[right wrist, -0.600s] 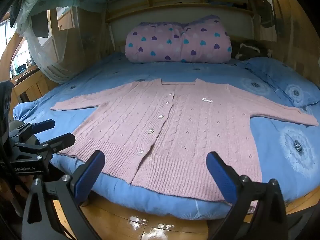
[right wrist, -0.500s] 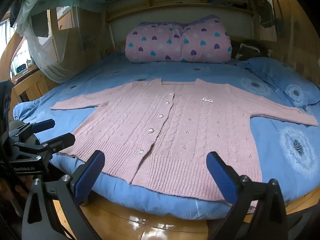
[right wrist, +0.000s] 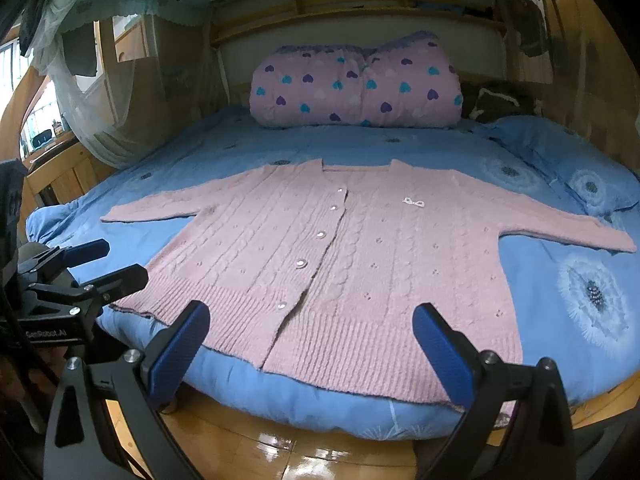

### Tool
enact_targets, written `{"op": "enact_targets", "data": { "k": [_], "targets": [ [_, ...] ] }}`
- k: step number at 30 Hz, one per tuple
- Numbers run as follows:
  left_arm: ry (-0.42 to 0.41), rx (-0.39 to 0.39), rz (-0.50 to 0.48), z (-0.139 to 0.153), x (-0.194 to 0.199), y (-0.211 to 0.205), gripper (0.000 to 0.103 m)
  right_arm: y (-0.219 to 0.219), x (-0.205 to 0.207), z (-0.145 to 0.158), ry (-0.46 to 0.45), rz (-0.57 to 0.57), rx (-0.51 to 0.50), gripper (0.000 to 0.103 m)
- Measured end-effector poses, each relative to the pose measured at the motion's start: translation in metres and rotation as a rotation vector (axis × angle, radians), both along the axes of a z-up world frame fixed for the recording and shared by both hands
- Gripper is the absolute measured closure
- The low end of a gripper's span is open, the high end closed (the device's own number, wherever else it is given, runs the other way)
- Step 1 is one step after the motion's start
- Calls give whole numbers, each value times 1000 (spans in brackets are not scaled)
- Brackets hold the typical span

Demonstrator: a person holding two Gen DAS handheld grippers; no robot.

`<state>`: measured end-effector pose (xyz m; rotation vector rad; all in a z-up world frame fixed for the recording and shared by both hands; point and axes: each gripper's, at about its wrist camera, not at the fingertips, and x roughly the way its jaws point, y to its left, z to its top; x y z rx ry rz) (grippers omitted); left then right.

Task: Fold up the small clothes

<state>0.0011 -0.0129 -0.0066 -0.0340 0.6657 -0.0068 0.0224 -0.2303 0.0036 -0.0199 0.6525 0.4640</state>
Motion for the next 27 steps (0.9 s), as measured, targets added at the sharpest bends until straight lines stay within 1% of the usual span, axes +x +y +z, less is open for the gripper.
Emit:
{"op": "enact_targets", "data": {
  "k": [4, 9, 13, 15, 17, 21, 23, 27],
  "targets": [
    [1, -3, -2, 0, 1, 3, 4, 5, -5, 2, 8, -6, -3, 0],
    [2, -7, -3, -2, 2, 7, 4, 6, -6, 5, -11, 0, 10, 0],
    [-2, -7, 0, -2, 4, 5, 4, 6, -5, 3, -13, -2, -4, 0],
    [2, -15, 0, -2, 5, 4, 4, 5, -5, 1, 2, -8, -17, 0],
    [-5, -23, -10, 0, 6, 1, 4, 2, -7, 4, -8, -9, -4, 0],
    [-17, 6, -20, 0, 6, -5, 4, -1, -5, 4, 15, -15, 12, 0],
    [-12, 7, -16, -2, 6, -4, 4, 0, -5, 3, 15, -12, 9, 0],
    [8, -24, -9, -4, 9, 1, 4, 3, -7, 3, -2, 1, -4, 0]
  ]
}}
